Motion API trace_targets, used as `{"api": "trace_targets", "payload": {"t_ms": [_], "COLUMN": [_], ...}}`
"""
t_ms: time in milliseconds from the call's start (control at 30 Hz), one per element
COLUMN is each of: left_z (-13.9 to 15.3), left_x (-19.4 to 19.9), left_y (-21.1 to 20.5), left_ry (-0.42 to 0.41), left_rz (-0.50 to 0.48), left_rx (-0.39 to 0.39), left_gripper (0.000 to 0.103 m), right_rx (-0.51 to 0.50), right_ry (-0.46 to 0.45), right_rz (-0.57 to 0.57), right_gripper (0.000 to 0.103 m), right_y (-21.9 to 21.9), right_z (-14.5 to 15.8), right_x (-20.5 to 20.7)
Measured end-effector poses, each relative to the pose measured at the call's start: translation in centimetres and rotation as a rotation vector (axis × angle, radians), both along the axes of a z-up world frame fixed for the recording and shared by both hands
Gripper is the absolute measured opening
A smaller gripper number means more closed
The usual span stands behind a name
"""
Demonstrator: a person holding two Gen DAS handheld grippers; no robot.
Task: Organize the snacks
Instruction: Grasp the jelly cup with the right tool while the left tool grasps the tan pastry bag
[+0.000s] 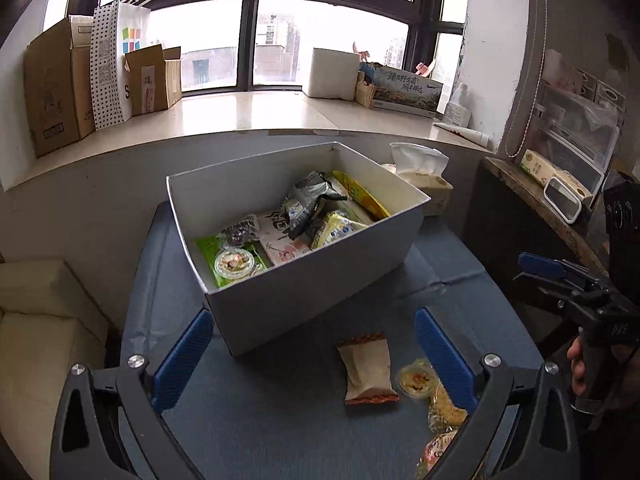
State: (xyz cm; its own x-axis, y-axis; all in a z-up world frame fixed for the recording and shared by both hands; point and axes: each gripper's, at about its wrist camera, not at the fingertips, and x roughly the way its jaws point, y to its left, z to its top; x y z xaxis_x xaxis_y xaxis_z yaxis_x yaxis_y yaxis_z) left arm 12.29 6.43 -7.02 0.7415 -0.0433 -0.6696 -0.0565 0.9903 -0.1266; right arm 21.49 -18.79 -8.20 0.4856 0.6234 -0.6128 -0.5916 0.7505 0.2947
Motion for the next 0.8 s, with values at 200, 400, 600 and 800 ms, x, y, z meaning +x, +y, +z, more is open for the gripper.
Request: {"api": "trace_targets", "payload": {"t_ms": [200, 400, 600, 800], "left_z": [-2.1, -3.1, -3.7, -4.9], "left_x": [-4.2, -6.6, -7.8, -8.0], "left_y": [-0.8, -1.4, -0.9, -0.9], "left_ry": [0.030, 0.042, 0.052, 0.091], "left_rz": [0.025, 0.063, 0.054, 0.057], "left_rx": [-0.059, -0.016, -0.071, -0.070], "left_gripper": [0.103, 0.103, 0.103, 0.103], "right_rx": [-0.137, -0.169, -0.238, -0.318], "right_ry": [0.055, 0.055, 0.044, 0.071], "right_rz": [0.034, 0.088, 0.110, 0.085], "right_gripper": [0.103, 0.103, 0.103, 0.103], "right_y": [-0.3, 0.8, 2.9, 5.1], "right_z": [-5.7, -7.5, -8.0, -9.4], "right_x": [-4.2, -5.7, -5.4, -3.6]}}
